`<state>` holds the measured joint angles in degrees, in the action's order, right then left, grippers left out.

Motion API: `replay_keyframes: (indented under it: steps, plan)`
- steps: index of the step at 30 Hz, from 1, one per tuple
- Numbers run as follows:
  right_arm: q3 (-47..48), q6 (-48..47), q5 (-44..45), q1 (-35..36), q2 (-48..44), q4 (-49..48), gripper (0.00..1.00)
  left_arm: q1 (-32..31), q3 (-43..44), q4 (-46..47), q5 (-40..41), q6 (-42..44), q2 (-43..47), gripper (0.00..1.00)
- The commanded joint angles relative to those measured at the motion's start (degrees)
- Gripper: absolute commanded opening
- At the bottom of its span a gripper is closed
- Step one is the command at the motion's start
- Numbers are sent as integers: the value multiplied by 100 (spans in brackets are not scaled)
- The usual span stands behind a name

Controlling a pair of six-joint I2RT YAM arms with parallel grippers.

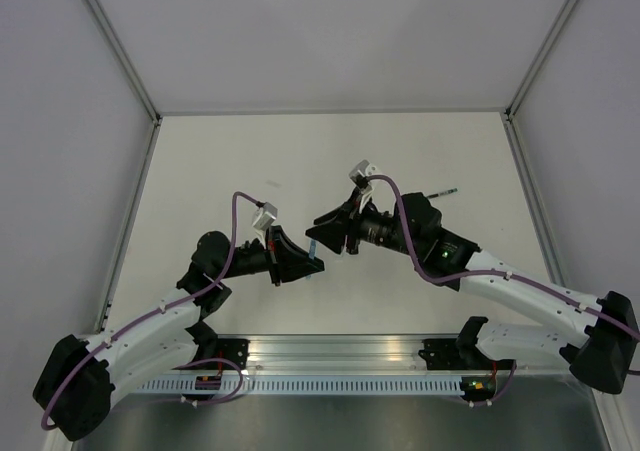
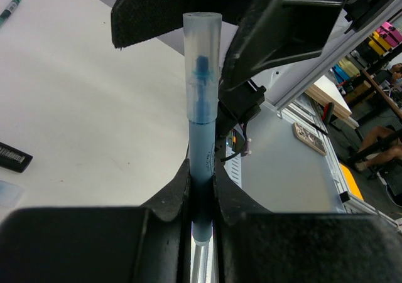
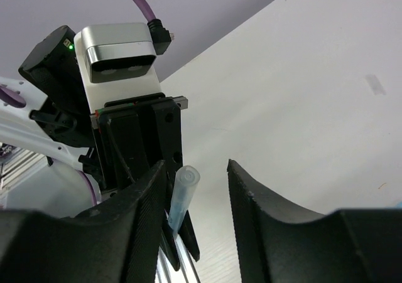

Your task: Insert the pens into the pen caps

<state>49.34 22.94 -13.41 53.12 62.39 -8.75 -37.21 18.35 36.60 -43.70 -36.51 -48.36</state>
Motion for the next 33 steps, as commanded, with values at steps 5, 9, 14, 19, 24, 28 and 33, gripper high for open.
replay_keyframes:
  steps: [5,9,14,19,24,28,33]
  plan:
    - [-432,430,-109,58,-60,-1031,12,3,37,339,11,118,98,2]
    - [-847,562,-293,172,-25,-1243,0,3,2,479,142,-5,107,2]
    - [-1154,606,-338,304,54,-1260,0,3,169,471,309,-189,98,2]
    - [-1278,913,-364,357,211,-1348,0,3,309,427,723,-76,230,2]
    - [-1260,1134,-487,392,388,-1357,0,3,556,129,775,328,300,2]
    - [-1348,1195,-461,427,344,-1410,0,3,555,190,1170,276,397,2]
    - [-1462,1143,-408,445,143,-1332,0,3,872,-30,1601,153,292,2]
